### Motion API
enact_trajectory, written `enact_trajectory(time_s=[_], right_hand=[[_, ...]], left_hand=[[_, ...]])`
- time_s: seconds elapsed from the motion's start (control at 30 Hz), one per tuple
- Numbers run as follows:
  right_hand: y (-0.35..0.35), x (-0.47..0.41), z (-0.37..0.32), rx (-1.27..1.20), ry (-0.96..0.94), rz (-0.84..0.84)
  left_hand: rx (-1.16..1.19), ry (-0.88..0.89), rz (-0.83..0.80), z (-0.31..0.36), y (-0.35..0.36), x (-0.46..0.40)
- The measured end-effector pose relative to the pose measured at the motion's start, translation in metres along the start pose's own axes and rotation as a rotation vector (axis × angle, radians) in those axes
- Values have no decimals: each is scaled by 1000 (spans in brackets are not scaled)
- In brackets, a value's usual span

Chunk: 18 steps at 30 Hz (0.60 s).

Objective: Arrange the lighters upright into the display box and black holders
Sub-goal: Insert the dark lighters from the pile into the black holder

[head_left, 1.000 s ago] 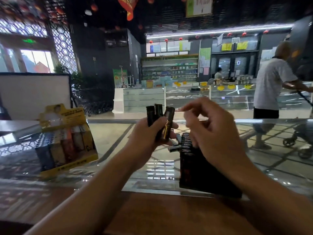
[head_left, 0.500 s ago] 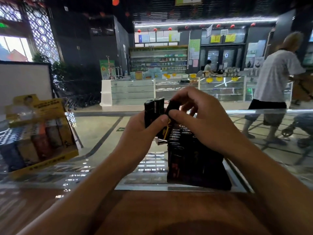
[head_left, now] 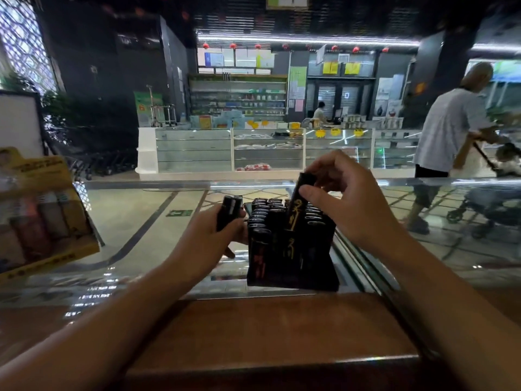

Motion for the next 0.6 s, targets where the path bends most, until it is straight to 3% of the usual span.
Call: enact_trajectory(time_s=[0.33,0.43,0.6], right_hand=[[2,13,8,155,-24,-140],[-1,11,5,126,-8,-103],[-14,6,4,-139,109,82]], left_hand=[[-58,3,22,-2,4,-2],[-50,9,42,-2,5,-2],[-18,37,71,-2,2,-4]])
Point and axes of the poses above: each hand's wrist, its own x-axis away from the middle knuckle, its own y-axis out of the palm, z = x × y, the point moved 1 cm from there along -x, towards the middle knuckle, and after that the axes turned 9 degrees about -y, right-handed, at the moved point
